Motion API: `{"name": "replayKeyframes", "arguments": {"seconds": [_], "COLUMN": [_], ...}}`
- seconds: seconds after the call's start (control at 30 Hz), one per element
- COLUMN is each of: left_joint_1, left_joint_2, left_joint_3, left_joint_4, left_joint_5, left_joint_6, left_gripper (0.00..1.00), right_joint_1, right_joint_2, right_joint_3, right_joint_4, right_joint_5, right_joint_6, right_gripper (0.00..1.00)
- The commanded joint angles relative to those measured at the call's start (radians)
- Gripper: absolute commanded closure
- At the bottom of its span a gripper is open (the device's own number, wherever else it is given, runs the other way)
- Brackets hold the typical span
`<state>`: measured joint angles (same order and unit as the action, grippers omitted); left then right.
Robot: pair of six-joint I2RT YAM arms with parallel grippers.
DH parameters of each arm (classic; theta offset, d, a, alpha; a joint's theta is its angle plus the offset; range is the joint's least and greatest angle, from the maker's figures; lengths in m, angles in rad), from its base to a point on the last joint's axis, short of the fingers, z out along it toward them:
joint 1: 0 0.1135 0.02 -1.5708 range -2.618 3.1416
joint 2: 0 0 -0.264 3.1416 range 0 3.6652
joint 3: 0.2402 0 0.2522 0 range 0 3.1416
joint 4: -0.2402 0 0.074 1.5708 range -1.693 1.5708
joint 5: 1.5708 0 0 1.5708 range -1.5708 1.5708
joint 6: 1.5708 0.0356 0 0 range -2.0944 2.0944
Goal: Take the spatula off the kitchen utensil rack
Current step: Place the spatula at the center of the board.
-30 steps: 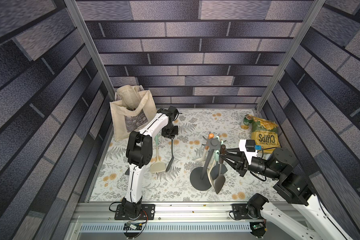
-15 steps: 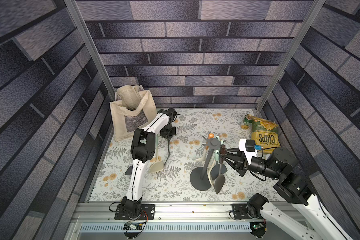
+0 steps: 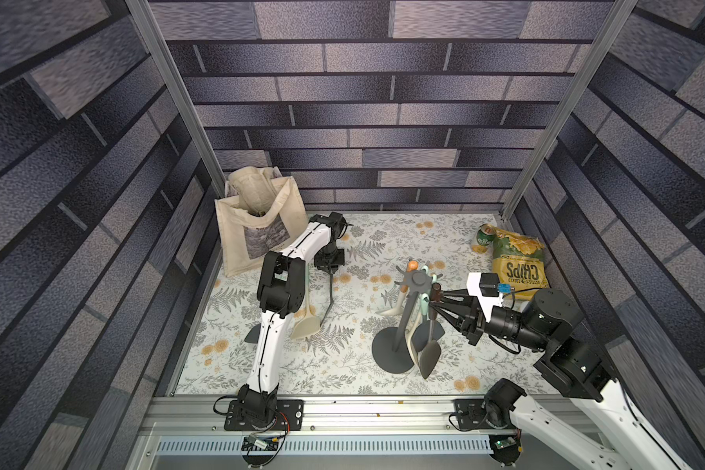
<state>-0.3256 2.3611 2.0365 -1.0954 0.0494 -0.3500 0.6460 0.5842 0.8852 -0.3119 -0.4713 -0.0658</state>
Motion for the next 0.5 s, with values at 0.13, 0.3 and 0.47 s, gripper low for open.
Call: {"name": "replayKeyframes", "arguments": {"seconds": [0.13, 0.3, 0.47], "left_joint_1": [-0.003, -0.004, -0.010], "left_joint_2": [0.065, 0.082, 0.092], "left_joint_3": [0.011, 0.015, 0.006], "left_joint_4": [0.017, 0.019, 0.030], "left_joint_5": [0.048, 0.081, 0.086], "left_joint_6": [-0.009, -0.001, 0.006], "left_gripper": [0.82, 0.73, 0.81], "right_joint_1": [0.005, 0.003, 0.004], "right_joint_2": [0.038, 0.039, 0.038], "right_joint_3": [-0.034, -0.037, -0.037], "right_joint_4": [-0.124, -0.120, -0.123], "right_joint_5": [0.040, 0.042, 0.044], "right_joint_6": [-0.002, -0.002, -0.003], "right_gripper": [0.79, 0.79, 0.79]}}
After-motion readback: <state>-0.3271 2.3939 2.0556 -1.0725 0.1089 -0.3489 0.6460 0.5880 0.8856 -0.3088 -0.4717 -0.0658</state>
